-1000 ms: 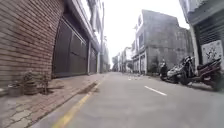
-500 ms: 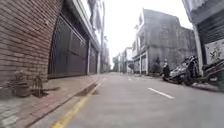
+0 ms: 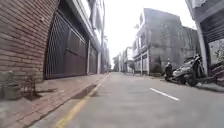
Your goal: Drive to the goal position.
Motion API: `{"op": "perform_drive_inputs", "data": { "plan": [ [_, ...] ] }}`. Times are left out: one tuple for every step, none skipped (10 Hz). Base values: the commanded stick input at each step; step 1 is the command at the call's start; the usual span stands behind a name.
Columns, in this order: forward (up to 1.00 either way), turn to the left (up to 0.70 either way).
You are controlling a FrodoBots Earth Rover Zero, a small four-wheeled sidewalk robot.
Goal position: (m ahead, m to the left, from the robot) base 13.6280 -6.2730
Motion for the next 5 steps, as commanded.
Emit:
{"op": "perform_drive_inputs", "data": {
  "plan": [
    [0.5,0.49],
    [0.5,0.42],
    [0.5,0.1],
    [0.5,0.0],
    [0.5,0.0]
  ]
}}
